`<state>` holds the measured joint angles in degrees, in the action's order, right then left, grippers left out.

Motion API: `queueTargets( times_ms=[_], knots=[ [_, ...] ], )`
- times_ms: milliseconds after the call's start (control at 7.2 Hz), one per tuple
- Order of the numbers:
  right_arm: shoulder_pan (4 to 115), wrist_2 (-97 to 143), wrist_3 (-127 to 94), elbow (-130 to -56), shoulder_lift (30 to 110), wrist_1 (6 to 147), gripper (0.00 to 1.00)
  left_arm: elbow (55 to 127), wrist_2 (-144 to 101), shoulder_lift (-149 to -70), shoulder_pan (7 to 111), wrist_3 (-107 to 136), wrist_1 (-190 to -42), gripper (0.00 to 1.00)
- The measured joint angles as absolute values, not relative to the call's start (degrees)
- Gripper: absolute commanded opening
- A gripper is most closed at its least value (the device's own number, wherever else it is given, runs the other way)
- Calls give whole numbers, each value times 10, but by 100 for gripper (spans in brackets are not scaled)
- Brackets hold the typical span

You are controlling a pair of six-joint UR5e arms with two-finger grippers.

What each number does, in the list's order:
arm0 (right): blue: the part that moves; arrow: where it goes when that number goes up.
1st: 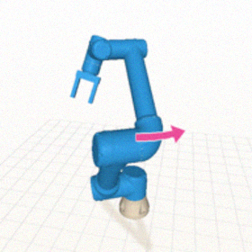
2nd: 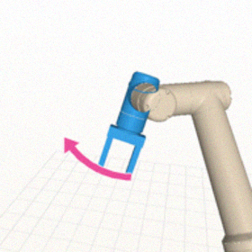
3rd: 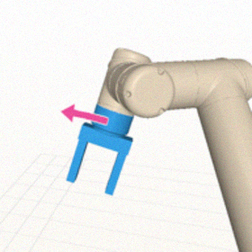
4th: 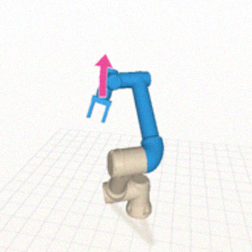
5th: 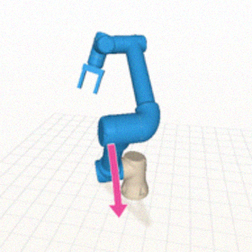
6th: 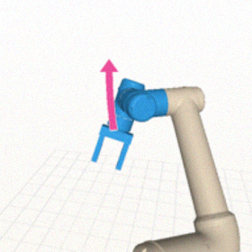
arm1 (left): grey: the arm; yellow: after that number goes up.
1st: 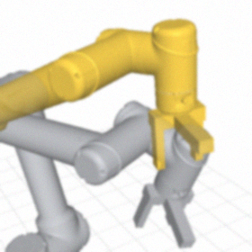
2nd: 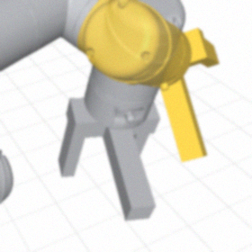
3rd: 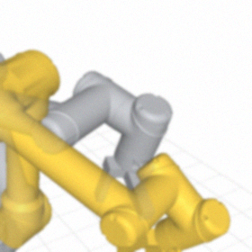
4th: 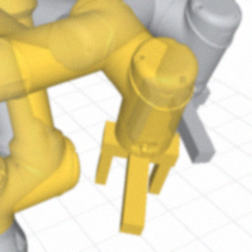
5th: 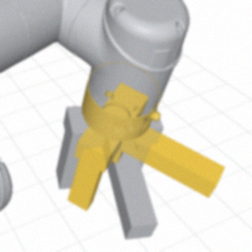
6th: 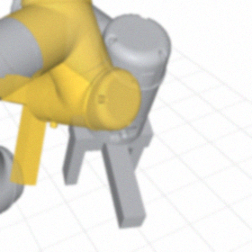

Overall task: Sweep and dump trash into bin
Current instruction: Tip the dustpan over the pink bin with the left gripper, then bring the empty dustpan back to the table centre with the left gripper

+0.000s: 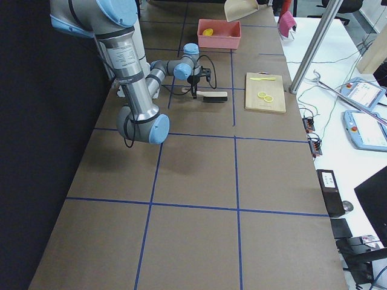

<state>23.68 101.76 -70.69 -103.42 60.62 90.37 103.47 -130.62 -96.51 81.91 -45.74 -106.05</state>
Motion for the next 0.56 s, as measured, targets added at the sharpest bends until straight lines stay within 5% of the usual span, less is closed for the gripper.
queueTargets(
  times_ms=[556],
  knots=[
    [258,1024,-706,-1043,606,903,0,1041,-1373,-1014,753,-318,-1061,0]
  ],
)
